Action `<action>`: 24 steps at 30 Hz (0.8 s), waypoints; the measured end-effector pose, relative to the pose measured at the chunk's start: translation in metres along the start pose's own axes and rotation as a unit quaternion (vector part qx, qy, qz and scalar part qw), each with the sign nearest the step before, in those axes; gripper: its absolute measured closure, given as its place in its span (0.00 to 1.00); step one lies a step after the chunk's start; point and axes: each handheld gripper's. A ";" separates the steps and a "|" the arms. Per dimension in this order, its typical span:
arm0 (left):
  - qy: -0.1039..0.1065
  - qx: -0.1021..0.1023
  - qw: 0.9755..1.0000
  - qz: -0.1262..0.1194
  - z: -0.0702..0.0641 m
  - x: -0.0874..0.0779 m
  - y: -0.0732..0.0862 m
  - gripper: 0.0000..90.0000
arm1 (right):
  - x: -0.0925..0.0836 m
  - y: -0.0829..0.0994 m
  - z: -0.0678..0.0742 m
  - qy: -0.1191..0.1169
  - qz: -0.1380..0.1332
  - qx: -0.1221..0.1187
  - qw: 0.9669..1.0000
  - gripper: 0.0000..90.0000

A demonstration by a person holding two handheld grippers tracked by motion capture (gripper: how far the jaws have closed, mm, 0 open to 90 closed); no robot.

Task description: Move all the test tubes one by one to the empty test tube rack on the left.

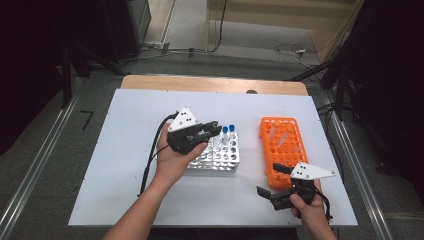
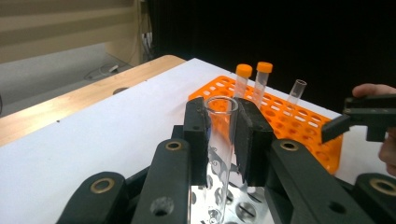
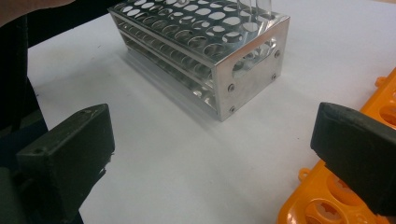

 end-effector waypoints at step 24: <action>-0.053 -0.011 0.999 -0.001 0.022 0.037 0.011 0.85 | 0.003 0.001 0.001 -0.003 0.003 -0.003 1.000 0.00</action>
Point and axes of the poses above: each handheld gripper's, and its own axes: x roughly forward along the jaws, y roughly out of its underside, z roughly to its left, and after that the axes turned 9 degrees about -z, right-handed
